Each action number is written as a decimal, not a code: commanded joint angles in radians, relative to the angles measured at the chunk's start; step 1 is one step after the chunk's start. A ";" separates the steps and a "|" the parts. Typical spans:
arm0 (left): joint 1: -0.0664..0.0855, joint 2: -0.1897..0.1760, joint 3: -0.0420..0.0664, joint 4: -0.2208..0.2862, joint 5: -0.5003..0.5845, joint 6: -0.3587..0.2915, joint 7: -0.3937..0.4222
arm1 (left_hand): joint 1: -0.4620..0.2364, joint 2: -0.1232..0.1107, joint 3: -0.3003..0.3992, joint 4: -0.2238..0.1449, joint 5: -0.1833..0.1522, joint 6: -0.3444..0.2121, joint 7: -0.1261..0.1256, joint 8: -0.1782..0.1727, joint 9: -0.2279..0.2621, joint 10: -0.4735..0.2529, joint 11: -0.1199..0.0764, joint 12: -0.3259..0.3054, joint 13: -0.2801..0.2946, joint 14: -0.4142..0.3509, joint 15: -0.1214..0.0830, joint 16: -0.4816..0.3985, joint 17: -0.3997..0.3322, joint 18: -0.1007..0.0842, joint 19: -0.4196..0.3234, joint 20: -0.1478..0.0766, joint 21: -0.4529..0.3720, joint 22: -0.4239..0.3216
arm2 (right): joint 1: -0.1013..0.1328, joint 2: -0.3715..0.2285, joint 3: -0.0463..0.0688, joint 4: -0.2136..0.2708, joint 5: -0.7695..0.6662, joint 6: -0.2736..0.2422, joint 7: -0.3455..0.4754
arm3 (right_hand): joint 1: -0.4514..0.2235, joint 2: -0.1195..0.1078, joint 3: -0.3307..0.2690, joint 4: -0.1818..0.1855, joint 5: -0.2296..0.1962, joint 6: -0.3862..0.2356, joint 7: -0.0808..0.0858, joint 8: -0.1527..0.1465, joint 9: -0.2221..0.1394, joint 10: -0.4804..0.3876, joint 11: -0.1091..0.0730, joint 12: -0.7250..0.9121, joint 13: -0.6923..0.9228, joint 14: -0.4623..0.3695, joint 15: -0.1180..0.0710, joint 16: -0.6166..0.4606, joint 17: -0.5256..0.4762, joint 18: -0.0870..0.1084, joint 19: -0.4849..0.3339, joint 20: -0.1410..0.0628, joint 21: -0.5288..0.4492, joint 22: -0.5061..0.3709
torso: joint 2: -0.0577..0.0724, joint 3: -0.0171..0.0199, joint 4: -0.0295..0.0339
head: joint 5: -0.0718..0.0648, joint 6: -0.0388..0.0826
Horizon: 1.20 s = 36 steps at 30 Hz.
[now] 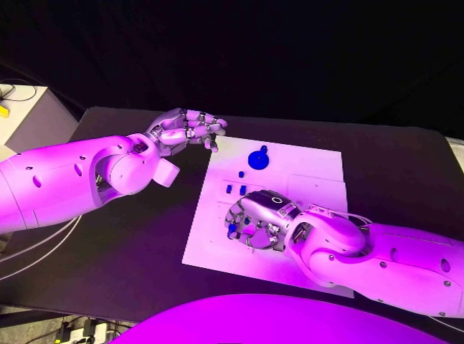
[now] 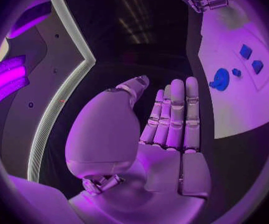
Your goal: Assemble the parts on the task board
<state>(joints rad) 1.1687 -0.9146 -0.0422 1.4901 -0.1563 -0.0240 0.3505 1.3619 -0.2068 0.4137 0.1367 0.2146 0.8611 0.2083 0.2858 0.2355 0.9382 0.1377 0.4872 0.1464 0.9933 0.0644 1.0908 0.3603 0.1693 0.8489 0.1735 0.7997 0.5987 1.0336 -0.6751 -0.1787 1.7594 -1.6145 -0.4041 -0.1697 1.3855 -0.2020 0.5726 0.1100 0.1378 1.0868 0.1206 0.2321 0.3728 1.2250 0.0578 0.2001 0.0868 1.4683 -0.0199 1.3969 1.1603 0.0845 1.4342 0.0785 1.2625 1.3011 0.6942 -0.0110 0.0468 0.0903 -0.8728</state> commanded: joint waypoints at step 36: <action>0.000 0.000 0.000 0.001 0.005 0.018 0.003 | 0.006 0.004 0.000 0.008 -0.001 -0.009 -0.002 0.000 -0.001 -0.009 0.001 0.005 0.002 -0.001 0.006 -0.006 -0.001 0.013 0.008 0.000 -0.009 -0.003 | -0.009 0.005 -0.008 -0.023 -0.049 -0.012 0.008 | -0.032 -0.051 -0.144 -0.028 0.036 -0.171 0.049 -0.080 -0.023 -0.256 0.057 -0.011 -0.008 -0.066 0.052 -0.064 -0.166 0.038 -0.139 0.051 -0.241 -0.174 | 0.000 -0.0005 -0.0007 | -0.001 0.000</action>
<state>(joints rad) 1.1684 -0.9155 -0.0422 1.4899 -0.1560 -0.0234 0.3477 1.3619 -0.2068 0.4141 0.1369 0.2146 0.8575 0.2047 0.2858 0.2358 0.9382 0.1377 0.4872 0.1476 0.9933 0.0645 1.0908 0.3603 0.1693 0.8489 0.1735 0.7929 0.5968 1.0253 -0.6693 -0.1861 1.7363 -1.6625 -0.3875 -0.1809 1.3407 -0.2571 0.4432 0.0813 0.1701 0.9230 0.1700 0.1550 0.3501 0.9802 0.1131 0.1805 0.0765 1.4097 0.0306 1.3358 1.0041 0.1155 1.3026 0.1277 1.0313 1.1339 0.6938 -0.0117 0.0466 0.0905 -0.8728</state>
